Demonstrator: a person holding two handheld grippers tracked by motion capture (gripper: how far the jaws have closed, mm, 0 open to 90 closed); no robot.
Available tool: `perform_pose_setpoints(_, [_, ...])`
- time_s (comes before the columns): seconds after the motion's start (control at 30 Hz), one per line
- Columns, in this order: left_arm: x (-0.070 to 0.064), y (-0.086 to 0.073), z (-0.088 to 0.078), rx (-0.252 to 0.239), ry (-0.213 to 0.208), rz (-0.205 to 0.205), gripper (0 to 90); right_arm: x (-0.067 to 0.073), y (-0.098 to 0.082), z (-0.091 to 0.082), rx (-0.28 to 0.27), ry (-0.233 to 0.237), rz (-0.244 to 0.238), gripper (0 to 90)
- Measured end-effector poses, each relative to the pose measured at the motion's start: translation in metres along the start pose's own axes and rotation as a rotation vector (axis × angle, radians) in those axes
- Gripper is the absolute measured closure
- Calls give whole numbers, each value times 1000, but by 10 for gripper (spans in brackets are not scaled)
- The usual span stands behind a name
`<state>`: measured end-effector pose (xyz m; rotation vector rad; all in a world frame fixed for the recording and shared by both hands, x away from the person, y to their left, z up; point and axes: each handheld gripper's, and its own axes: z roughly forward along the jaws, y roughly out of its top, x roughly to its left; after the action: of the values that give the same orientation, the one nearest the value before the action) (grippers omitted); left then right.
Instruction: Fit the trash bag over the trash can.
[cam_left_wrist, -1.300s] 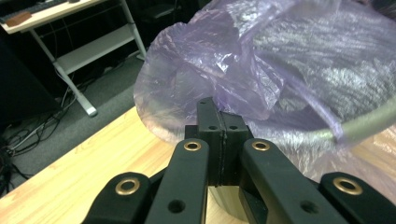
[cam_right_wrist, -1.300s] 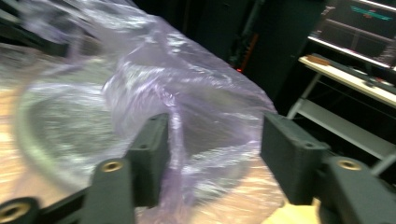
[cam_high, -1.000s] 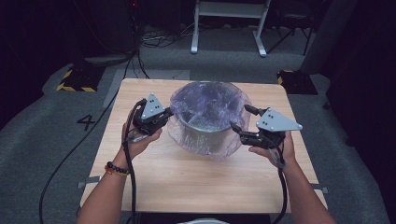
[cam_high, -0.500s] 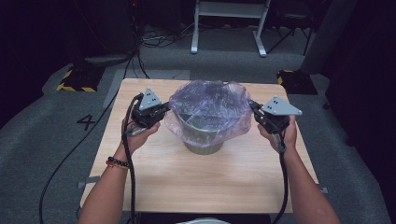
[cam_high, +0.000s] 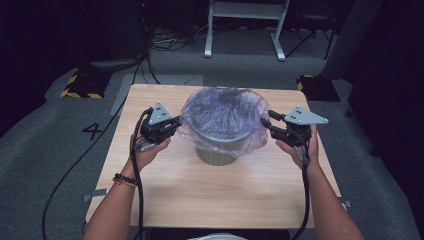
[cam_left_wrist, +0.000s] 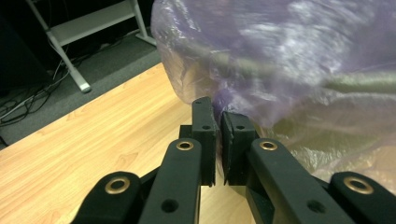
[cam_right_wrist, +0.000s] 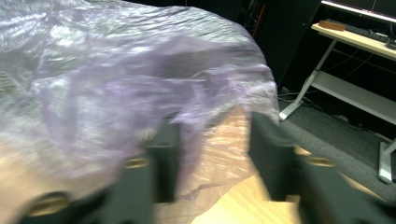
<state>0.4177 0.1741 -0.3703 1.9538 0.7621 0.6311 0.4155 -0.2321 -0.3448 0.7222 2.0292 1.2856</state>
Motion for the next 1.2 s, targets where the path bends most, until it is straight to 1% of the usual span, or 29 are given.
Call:
perform_pose_setpoints(0.03, [-1,-1,-2,-2,-2,1,850,2,1,-4,1,3,6,439])
perform_pose_setpoints(0.07, [-1,-1,-4,-3,-6,0,843,4,1,-8,-6,4,6,387])
perform_pose_setpoints(0.1, [-2,-2,-6,-6,-8,-8,827,6,1,-11,-15,6,6,367])
perform_pose_setpoints(0.13, [-2,-3,-7,-8,-11,-20,781,8,1,-16,-26,13,2,353])
perform_pose_setpoints(0.17, [-3,-4,-8,-9,-13,-27,657,11,1,-19,-26,21,-5,342])
perform_pose_setpoints(0.2, [-4,-5,-10,-14,-24,-35,580,13,1,-20,-23,25,-11,341])
perform_pose_setpoints(0.23, [-5,-6,-11,-19,-31,-35,490,16,1,-22,-15,28,-24,340])
perform_pose_setpoints(0.27, [-7,-7,-14,-26,-50,-37,423,17,0,-22,-6,27,-35,337])
perform_pose_setpoints(0.33, [-11,-9,-18,-32,-49,-24,297,22,-1,-22,16,19,-59,337])
perform_pose_setpoints(0.37, [-12,-11,-20,-40,-54,-19,284,22,-2,-23,19,20,-61,340])
perform_pose_setpoints(0.4, [-12,-12,-21,-38,-57,-15,288,22,-3,-23,19,17,-60,357])
perform_pose_setpoints(0.43, [-12,-13,-22,-34,-50,-14,309,21,-5,-24,19,14,-59,393])
perform_pose_setpoints(0.47, [-12,-14,-22,-30,-50,-13,333,20,-7,-24,22,15,-58,406])
perform_pose_setpoints(0.5, [-11,-15,-21,-26,-60,-17,350,19,-9,-24,28,11,-55,406])
perform_pose_setpoints(0.53, [-11,-16,-21,-16,-61,-15,384,18,-11,-23,35,6,-51,410])
perform_pose_setpoints(0.57, [-10,-16,-20,-8,-50,-6,451,17,-14,-22,48,-1,-49,417])
perform_pose_setpoints(0.6, [-10,-17,-19,0,-46,-8,496,16,-17,-21,62,-10,-55,417])
perform_pose_setpoints(0.63, [-9,-18,-18,4,-67,-8,524,15,-19,-19,75,-20,-64,413])
perform_pose_setpoints(0.7, [-10,-19,-14,18,-82,0,595,14,-24,-16,107,-39,-64,400])
perform_pose_setpoints(0.77, [-11,-20,-10,31,-93,7,651,11,-29,-13,115,-36,-47,400])
perform_pose_setpoints(0.8, [-11,-21,-8,35,-100,11,695,10,-31,-12,117,-34,-39,408])
perform_pose_setpoints(0.83, [-11,-22,-5,40,-102,12,725,9,-32,-11,121,-28,-31,436])
perform_pose_setpoints(0.93, [-12,-24,1,55,-121,18,828,5,-38,-6,131,-28,-18,461])
perform_pose_setpoints(1.0, [-13,-26,5,67,-121,26,866,3,-43,-4,128,-25,-6,516])
perform_pose_setpoints(1.03, [-13,-27,8,75,-123,26,878,1,-45,-3,122,-21,1,559])
perform_pose_setpoints(1.07, [-13,-28,10,85,-119,30,881,-2,-46,-3,113,-13,9,622])
perform_pose_setpoints(1.13, [-13,-31,15,102,-115,30,881,-7,-50,-2,84,1,29,668])
perform_pose_setpoints(1.2, [-13,-35,20,121,-104,30,882,-11,-52,0,72,-4,48,696])
